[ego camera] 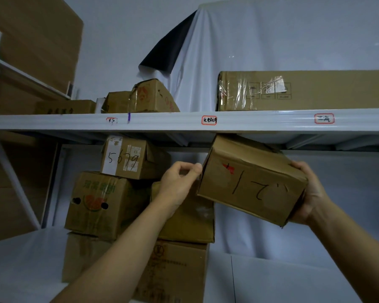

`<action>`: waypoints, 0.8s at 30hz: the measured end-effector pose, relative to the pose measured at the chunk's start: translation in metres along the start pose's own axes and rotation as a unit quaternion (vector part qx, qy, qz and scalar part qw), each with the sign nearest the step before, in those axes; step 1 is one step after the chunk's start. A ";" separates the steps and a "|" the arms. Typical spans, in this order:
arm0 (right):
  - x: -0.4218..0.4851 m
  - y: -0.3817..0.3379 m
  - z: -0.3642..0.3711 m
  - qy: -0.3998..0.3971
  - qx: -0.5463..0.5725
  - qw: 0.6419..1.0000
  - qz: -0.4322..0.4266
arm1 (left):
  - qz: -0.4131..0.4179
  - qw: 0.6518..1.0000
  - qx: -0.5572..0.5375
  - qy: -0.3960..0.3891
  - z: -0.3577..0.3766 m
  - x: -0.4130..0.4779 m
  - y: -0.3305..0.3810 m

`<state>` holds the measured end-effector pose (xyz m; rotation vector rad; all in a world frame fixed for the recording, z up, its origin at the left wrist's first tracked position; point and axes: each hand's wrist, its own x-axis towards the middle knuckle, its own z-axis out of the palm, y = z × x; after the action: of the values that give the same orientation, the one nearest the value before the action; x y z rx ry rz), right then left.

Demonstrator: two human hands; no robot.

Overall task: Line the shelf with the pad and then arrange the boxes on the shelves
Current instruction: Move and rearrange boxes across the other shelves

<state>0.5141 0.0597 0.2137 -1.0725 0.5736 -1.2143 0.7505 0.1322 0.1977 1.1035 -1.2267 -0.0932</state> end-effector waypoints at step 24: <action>0.064 0.001 0.097 -0.045 -0.120 0.991 0.044 | -0.118 0.893 0.372 0.224 -0.100 0.111 -0.072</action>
<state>0.6146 0.0331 0.2649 -1.2848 0.7023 -1.0316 0.9077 0.0920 0.2318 1.8160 -0.6980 0.4657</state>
